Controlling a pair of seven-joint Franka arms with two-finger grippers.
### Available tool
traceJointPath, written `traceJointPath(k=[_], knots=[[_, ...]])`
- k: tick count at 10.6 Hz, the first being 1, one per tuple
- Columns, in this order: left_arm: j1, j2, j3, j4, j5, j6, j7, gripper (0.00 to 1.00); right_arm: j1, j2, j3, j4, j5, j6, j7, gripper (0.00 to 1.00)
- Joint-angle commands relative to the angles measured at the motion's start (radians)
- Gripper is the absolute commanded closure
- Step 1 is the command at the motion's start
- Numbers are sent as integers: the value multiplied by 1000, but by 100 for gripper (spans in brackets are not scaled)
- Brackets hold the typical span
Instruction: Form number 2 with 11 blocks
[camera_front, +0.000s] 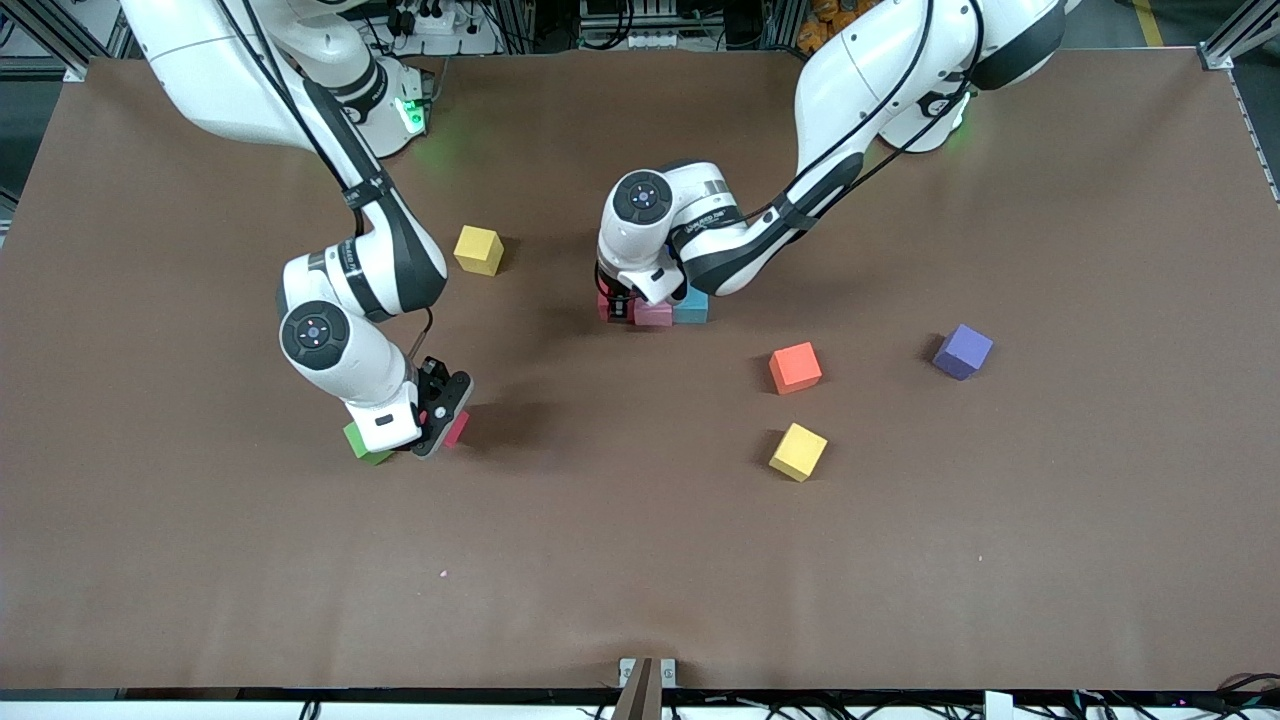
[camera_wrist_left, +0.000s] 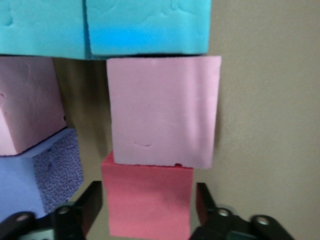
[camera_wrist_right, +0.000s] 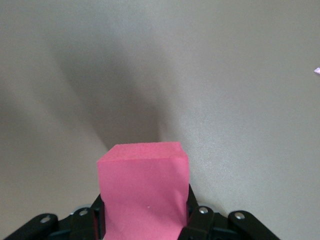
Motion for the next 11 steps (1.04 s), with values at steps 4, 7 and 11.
traceJointPath(k=[4,7,11], knots=[[-13,-37,4,9,23,-10,-33,0,48,-6,3,-3,15,-9,127,62],[4,-97,-2,21,8,-74,-32,0,85,-5,6,-3,17,-7,258,62],[10,-168,0,20,2,-96,-21,0,89,-6,23,-10,164,-6,319,62]])
